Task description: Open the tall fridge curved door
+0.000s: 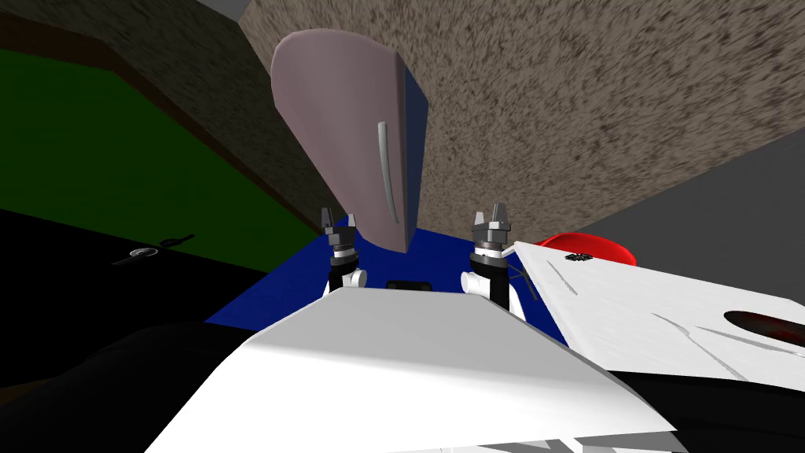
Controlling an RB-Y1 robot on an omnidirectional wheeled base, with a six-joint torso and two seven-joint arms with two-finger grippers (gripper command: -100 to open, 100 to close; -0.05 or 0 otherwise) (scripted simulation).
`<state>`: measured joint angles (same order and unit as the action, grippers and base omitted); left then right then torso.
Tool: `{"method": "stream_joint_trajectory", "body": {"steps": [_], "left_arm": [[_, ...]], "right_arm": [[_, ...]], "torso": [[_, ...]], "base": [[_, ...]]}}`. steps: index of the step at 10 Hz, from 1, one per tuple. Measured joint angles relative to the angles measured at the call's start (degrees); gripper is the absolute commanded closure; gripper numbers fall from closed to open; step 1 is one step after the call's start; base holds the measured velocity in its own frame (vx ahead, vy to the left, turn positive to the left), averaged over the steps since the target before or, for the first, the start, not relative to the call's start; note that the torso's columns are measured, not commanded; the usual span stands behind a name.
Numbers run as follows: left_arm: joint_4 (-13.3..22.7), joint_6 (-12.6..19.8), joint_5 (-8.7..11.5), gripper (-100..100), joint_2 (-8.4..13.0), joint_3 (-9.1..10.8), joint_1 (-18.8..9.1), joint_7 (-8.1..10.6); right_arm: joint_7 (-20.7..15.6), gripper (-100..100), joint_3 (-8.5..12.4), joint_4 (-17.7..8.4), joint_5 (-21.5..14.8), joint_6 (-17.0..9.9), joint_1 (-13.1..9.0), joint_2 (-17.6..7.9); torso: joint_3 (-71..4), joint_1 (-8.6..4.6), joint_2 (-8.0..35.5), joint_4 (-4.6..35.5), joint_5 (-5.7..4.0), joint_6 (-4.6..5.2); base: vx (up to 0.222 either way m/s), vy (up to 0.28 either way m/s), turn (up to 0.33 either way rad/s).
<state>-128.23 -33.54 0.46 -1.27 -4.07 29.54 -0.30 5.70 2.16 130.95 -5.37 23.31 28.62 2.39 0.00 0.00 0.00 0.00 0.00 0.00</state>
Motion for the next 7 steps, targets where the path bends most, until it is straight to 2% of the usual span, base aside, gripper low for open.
{"method": "stream_joint_trajectory", "body": {"steps": [2, 7], "left_arm": [[0.0, 0.0, 0.0, 0, 0.0, 0.00, 0.0, 0.00], [0.0, 0.0, 0.0, 0, 0.0, 0.00, 0.0, 0.00]], "right_arm": [[0.0, 0, 0.0, 0.0, 0.0, 0.0, 0.0, 0.0], [0.0, 0, 0.0, 0.0, 0.0, 0.0, 0.0, 0.0]], "torso": [[-12.0, 0.00, 6.0, 6.0, 0.00, 0.00], [-53.8, 0.00, 26.9, 26.9, 0.00, 0.00]], "base": [[0.000, 0.000, 0.000], [0.000, 0.000, 0.000]]}}
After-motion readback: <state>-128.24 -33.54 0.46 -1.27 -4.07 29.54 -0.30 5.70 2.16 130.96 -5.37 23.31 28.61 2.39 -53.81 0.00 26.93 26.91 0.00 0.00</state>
